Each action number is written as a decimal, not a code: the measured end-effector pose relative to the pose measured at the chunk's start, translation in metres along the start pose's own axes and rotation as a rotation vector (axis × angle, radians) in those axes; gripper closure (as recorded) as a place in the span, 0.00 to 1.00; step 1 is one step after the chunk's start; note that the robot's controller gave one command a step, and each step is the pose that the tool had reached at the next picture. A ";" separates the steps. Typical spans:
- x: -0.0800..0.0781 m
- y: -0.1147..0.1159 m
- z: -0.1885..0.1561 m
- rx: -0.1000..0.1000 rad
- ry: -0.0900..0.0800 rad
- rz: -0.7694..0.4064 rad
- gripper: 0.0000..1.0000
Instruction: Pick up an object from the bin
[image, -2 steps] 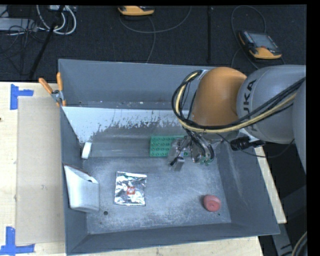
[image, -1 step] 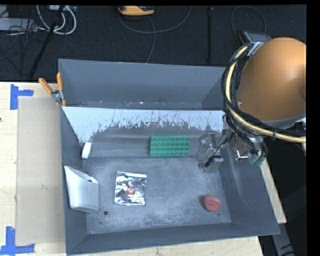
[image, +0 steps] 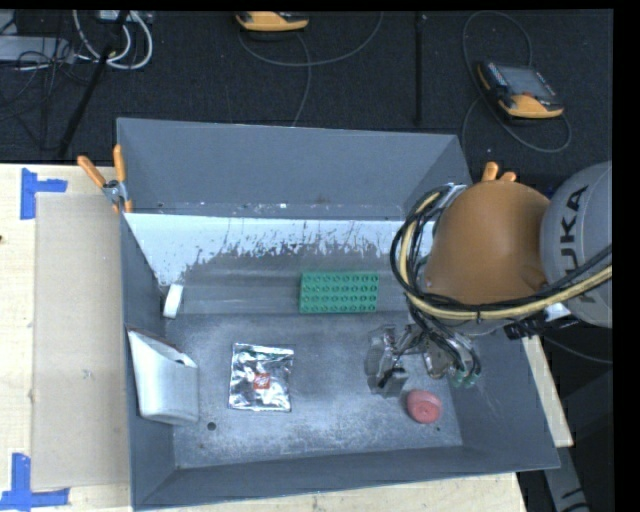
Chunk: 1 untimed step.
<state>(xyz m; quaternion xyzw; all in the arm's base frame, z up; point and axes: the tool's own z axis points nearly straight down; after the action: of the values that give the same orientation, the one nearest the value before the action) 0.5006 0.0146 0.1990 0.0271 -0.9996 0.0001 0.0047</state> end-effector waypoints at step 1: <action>0.011 -0.014 0.049 -0.001 -0.003 0.182 1.00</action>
Offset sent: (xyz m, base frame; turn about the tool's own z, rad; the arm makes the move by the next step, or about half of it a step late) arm -0.0099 -0.0155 -0.0473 0.1822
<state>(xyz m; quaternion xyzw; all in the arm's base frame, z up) 0.4896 -0.0004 0.1497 -0.0637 -0.9980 0.0001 0.0029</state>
